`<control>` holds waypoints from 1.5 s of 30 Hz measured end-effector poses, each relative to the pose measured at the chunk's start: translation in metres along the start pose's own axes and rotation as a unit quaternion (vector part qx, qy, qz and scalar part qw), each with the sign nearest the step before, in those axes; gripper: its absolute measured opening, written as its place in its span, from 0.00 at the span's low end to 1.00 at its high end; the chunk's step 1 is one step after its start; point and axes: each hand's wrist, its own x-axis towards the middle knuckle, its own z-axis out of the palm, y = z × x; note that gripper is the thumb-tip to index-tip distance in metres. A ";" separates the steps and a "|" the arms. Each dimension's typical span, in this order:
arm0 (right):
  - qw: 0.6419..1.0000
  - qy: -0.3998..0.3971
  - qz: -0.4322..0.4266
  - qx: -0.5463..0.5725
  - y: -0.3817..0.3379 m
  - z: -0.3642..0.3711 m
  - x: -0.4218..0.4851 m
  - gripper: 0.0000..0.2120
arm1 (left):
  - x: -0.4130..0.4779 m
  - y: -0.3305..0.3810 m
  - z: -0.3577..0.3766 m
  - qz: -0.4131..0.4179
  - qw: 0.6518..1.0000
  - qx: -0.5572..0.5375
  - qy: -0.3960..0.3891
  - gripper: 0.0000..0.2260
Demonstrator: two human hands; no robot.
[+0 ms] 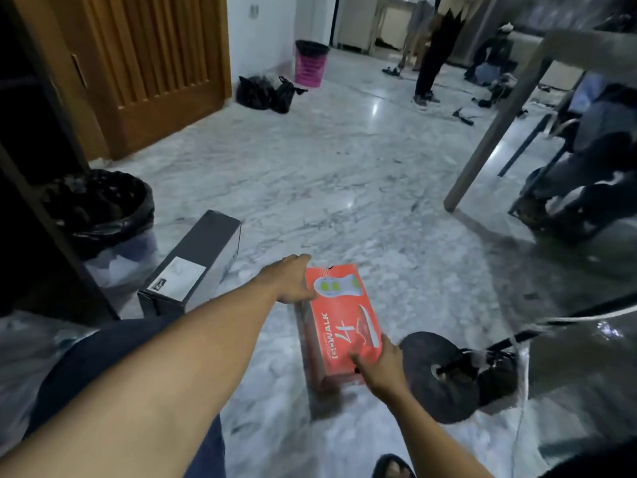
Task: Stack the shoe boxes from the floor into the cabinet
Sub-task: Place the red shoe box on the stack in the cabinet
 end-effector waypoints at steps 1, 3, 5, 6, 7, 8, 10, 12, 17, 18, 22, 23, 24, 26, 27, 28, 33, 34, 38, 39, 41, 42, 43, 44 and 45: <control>0.999 0.021 0.024 -0.004 0.007 0.008 0.002 0.43 | 0.013 0.000 0.010 0.001 1.000 0.013 -0.010 0.42; 0.996 0.076 0.054 -0.001 0.010 0.016 0.001 0.46 | 0.038 -0.001 0.027 0.004 0.999 0.034 -0.033 0.44; 0.995 0.090 0.042 -0.010 0.018 0.030 0.007 0.47 | 0.063 -0.002 0.039 0.005 0.997 0.054 -0.055 0.44; 0.996 0.086 0.033 -0.019 0.021 0.036 0.011 0.47 | 0.074 -0.004 0.044 0.004 0.996 0.064 -0.064 0.46; 0.996 0.084 0.021 -0.015 0.027 0.045 0.016 0.47 | 0.086 -0.006 0.049 0.002 0.994 0.079 -0.070 0.48; 0.996 0.085 0.009 -0.002 0.034 0.054 0.021 0.48 | 0.098 -0.009 0.054 -0.001 0.992 0.101 -0.075 0.50; 0.995 0.094 -0.012 0.032 0.043 0.069 0.025 0.50 | 0.119 -0.014 0.063 -0.009 0.989 0.124 -0.080 0.53; 0.991 0.115 -0.030 0.059 0.049 0.081 0.027 0.51 | 0.143 -0.022 0.070 -0.017 0.986 0.125 -0.107 0.58; 0.990 0.099 -0.051 0.092 0.056 0.089 0.027 0.61 | 0.191 -0.038 0.096 0.037 0.973 0.166 -0.153 0.68; 0.990 0.086 -0.055 0.099 0.059 0.089 0.026 0.65 | 0.190 -0.041 0.101 0.042 0.974 0.174 -0.138 0.67; 0.990 0.067 -0.076 0.095 0.065 0.083 0.028 0.68 | 0.155 -0.055 0.107 -0.010 0.987 0.135 -0.085 0.64; 0.990 0.068 -0.085 0.095 0.067 0.082 0.030 0.66 | 0.143 -0.059 0.108 -0.035 0.989 0.120 -0.076 0.63; 0.988 0.072 -0.099 0.096 0.068 0.080 0.031 0.64 | 0.127 -0.062 0.110 -0.059 0.990 0.104 -0.070 0.63; 0.986 0.068 -0.127 0.085 0.071 0.076 0.031 0.59 | 0.090 -0.069 0.118 -0.106 0.991 0.066 -0.052 0.62; 0.987 0.058 -0.133 0.071 0.072 0.073 0.029 0.58 | 0.072 -0.072 0.124 -0.126 0.991 0.043 -0.030 0.60; 0.989 0.044 -0.130 0.052 0.075 0.070 0.028 0.58 | 0.052 -0.074 0.129 -0.142 0.990 0.017 -0.007 0.58; 0.990 -0.032 -0.137 0.008 0.084 0.063 0.026 0.60 | -0.031 -0.078 0.155 -0.216 0.969 -0.088 0.081 0.54; 0.989 -0.042 -0.142 0.008 0.085 0.063 0.026 0.60 | -0.047 -0.077 0.161 -0.229 0.963 -0.098 0.101 0.52; 0.990 -0.061 -0.117 0.047 0.095 0.064 0.020 0.64 | -0.108 -0.079 0.192 -0.247 0.950 -0.132 0.139 0.53; 0.991 -0.072 -0.101 0.054 0.093 0.062 0.015 0.65 | -0.120 -0.083 0.198 -0.247 0.949 -0.144 0.136 0.55; 0.990 -0.095 -0.087 0.056 0.088 0.057 0.008 0.63 | -0.136 -0.092 0.205 -0.234 0.946 -0.184 0.127 0.56; 0.989 -0.100 -0.088 0.059 0.083 0.054 0.004 0.61 | -0.141 -0.096 0.203 -0.227 0.945 -0.202 0.118 0.55; 0.989 -0.101 -0.090 0.059 0.082 0.052 0.001 0.59 | -0.145 -0.099 0.200 -0.221 0.945 -0.215 0.109 0.53; 0.989 -0.099 -0.090 0.056 0.081 0.050 -0.002 0.58 | -0.149 -0.101 0.196 -0.216 0.944 -0.224 0.108 0.51; 0.989 -0.099 -0.094 0.056 0.080 0.048 -0.006 0.55 | -0.152 -0.102 0.191 -0.210 0.942 -0.233 0.114 0.51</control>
